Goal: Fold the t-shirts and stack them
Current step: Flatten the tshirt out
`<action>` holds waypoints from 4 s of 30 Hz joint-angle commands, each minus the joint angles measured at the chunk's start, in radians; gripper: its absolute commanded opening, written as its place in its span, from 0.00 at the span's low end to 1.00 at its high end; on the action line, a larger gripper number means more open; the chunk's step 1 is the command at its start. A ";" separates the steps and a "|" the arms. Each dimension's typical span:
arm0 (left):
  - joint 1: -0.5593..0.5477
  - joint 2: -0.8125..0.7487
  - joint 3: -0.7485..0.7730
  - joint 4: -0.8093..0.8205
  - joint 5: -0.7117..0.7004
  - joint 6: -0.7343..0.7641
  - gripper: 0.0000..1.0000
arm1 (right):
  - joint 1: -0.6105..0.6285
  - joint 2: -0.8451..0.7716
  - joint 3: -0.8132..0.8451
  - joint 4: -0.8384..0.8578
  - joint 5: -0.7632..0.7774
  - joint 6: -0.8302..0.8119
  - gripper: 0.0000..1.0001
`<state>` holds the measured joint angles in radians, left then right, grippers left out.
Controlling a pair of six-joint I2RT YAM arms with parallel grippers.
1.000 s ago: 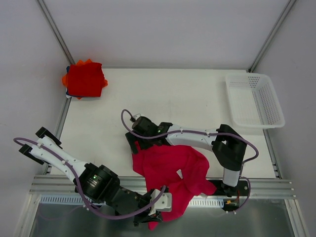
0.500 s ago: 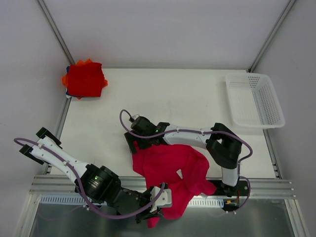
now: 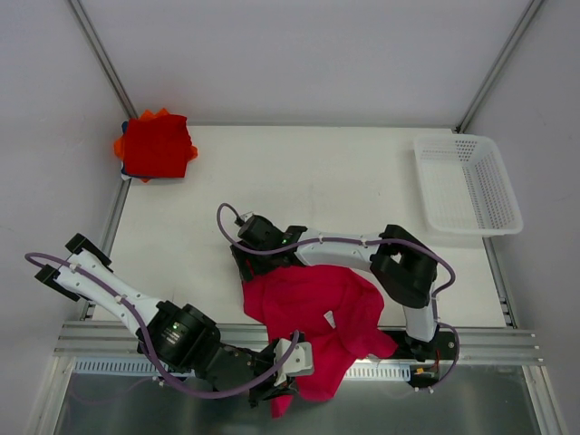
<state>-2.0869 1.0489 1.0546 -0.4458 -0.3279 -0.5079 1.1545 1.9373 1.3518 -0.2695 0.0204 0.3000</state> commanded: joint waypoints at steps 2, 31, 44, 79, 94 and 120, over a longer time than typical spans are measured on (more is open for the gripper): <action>-0.309 -0.024 -0.015 0.044 -0.040 -0.014 0.00 | 0.001 0.012 0.018 0.049 -0.048 0.021 0.64; -0.312 -0.067 -0.084 0.087 -0.066 -0.021 0.00 | -0.044 0.046 0.145 -0.033 -0.060 -0.021 0.68; -0.311 -0.096 -0.110 0.104 -0.071 -0.012 0.00 | -0.013 0.124 0.207 -0.010 -0.109 0.027 0.71; -0.311 -0.138 -0.160 0.122 -0.102 -0.026 0.00 | -0.018 0.140 0.181 -0.007 -0.096 0.028 0.03; -0.311 -0.147 -0.206 0.119 -0.164 -0.044 0.00 | -0.119 -0.087 0.207 -0.190 0.064 -0.107 0.00; 0.450 -0.265 0.155 -0.299 -0.359 0.259 0.00 | -0.326 -1.242 0.199 -0.734 1.052 -0.391 0.00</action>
<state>-1.7432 0.8532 1.1053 -0.6170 -0.6113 -0.3412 0.8295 0.6994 1.5665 -0.9371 0.8562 -0.0254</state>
